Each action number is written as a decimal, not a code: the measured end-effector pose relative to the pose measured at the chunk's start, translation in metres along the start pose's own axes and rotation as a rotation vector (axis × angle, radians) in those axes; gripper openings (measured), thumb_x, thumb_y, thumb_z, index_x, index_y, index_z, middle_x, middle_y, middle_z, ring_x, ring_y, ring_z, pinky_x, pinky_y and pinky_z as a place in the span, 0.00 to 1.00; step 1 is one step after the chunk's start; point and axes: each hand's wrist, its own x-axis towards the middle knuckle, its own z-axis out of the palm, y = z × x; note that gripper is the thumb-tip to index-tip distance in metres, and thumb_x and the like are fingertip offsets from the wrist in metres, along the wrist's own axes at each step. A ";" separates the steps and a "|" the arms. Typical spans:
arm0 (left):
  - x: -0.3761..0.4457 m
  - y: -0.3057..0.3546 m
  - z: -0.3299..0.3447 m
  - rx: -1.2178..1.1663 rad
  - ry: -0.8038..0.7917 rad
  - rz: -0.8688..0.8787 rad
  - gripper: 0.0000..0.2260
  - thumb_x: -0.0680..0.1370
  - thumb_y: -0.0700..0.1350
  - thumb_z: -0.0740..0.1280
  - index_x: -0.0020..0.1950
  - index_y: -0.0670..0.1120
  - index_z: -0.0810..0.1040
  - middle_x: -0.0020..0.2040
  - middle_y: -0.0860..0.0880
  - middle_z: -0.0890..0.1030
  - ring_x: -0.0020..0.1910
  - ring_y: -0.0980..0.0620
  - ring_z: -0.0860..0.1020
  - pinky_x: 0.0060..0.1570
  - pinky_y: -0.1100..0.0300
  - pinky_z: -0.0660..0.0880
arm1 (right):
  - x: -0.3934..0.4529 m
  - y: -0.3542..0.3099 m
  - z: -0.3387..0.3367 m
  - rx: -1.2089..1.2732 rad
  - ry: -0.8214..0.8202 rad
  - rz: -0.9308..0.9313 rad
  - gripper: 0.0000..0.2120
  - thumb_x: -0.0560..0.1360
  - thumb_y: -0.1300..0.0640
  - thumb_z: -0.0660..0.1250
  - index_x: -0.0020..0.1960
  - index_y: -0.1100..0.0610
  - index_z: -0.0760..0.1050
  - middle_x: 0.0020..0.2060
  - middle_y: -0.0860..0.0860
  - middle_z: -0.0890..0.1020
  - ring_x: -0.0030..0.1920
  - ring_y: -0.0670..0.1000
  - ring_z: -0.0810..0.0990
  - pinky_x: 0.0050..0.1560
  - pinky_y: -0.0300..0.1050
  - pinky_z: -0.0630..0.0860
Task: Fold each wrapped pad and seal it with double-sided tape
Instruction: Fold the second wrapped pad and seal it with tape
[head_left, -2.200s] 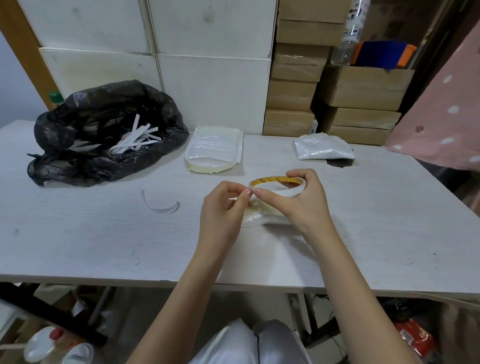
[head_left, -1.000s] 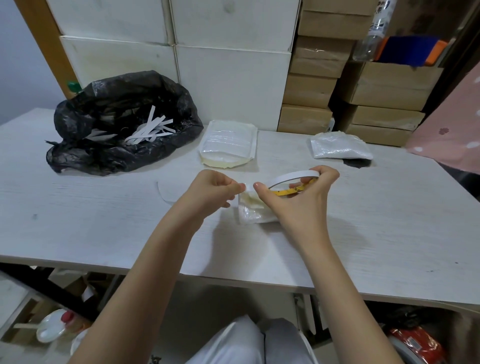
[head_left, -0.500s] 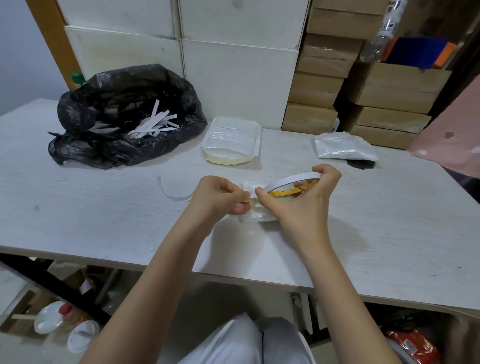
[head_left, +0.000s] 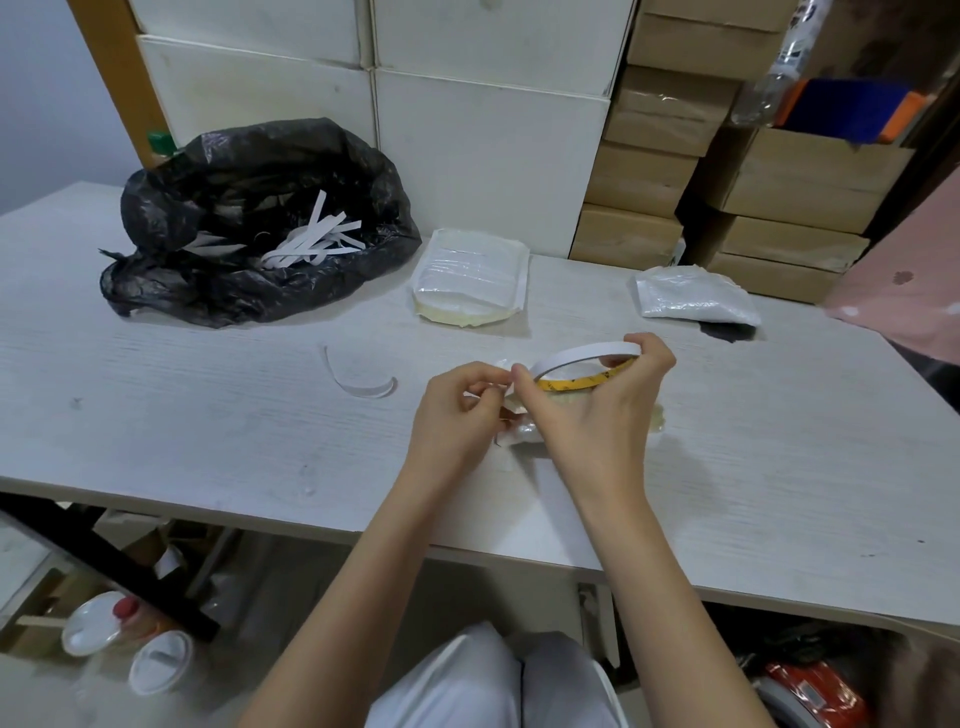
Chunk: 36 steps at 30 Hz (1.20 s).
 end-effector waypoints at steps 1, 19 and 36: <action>0.000 -0.001 0.001 0.007 0.022 0.006 0.08 0.74 0.39 0.63 0.44 0.49 0.81 0.34 0.50 0.80 0.37 0.45 0.83 0.47 0.42 0.79 | 0.001 0.001 -0.001 -0.024 -0.005 -0.042 0.41 0.62 0.50 0.78 0.63 0.65 0.58 0.55 0.53 0.63 0.56 0.53 0.69 0.53 0.33 0.67; -0.008 -0.016 0.010 0.016 0.081 0.132 0.15 0.71 0.42 0.57 0.35 0.60 0.78 0.42 0.51 0.78 0.44 0.49 0.81 0.48 0.44 0.79 | -0.001 0.012 -0.001 0.012 0.040 -0.025 0.47 0.58 0.59 0.80 0.69 0.59 0.56 0.59 0.50 0.57 0.60 0.52 0.68 0.57 0.45 0.73; -0.010 -0.016 0.014 0.332 0.073 0.213 0.19 0.73 0.34 0.60 0.31 0.58 0.67 0.37 0.51 0.70 0.34 0.52 0.73 0.37 0.58 0.70 | 0.013 -0.019 -0.015 -0.009 -0.057 0.041 0.35 0.55 0.46 0.80 0.51 0.54 0.62 0.49 0.48 0.65 0.48 0.49 0.71 0.46 0.39 0.72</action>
